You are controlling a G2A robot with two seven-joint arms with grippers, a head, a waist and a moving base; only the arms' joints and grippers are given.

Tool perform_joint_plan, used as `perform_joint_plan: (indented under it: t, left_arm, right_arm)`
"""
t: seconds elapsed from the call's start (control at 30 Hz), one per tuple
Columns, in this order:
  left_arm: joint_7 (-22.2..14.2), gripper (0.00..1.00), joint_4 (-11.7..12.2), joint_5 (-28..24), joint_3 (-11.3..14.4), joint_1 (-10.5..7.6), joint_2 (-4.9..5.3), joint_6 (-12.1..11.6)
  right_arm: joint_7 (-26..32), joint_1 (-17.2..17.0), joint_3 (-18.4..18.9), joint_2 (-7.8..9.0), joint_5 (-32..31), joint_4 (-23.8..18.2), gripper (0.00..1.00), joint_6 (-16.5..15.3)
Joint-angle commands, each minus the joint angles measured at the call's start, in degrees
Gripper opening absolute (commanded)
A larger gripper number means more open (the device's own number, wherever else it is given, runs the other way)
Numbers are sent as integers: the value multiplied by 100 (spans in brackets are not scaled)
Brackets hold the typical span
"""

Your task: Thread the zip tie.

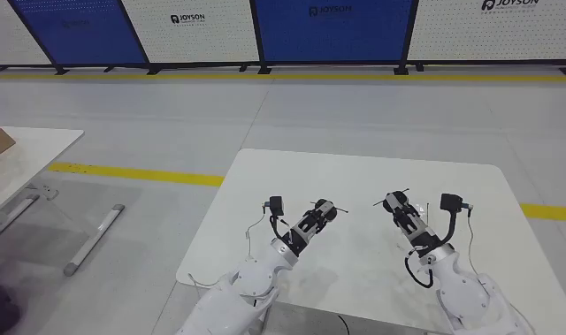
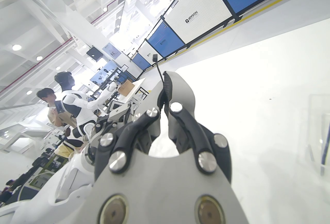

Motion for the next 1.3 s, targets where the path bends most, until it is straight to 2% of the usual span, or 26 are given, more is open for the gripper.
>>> perform_joint_plan:
  t: [0.0, 0.13, 0.2, 0.33, 0.47, 0.77, 0.9, 1.03, 1.27]
  left_arm:
    - [92, 0, -8, 419, -14, -9, 13, 118]
    - [459, 0, -60, 1123, -48, 12, 28, 337]
    - [593, 0, -134, 1292, -37, 52, 25, 373]
    - [615, 0, -391, 1489, -43, 152, 35, 424]
    - [683, 0, -589, 1801, -73, 189, 44, 742]
    - [683, 0, -589, 1801, -73, 189, 44, 742]
    - [683, 0, -589, 1801, -73, 189, 44, 742]
    - [683, 0, -589, 1801, -73, 189, 44, 742]
    - [683, 0, -589, 1801, -73, 189, 44, 742]
  right_arm:
    - [0, 0, 0, 0, 0, 0, 0, 0]
    - [0, 0, 0, 0, 0, 0, 0, 0]
    - [0, 0, 0, 0, 0, 0, 0, 0]
    - [0, 0, 0, 0, 0, 0, 0, 0]
    - [0, 0, 0, 0, 0, 0, 0, 0]
    - [-52, -106, -3, -18, 146, 21, 0, -51]
    - [-216, -171, -211, -85, 275, 173, 0, -202]
    - [-453, -87, -569, -192, 203, 281, 0, -220]
    - [-449, -79, -584, -196, 203, 281, 0, -220]
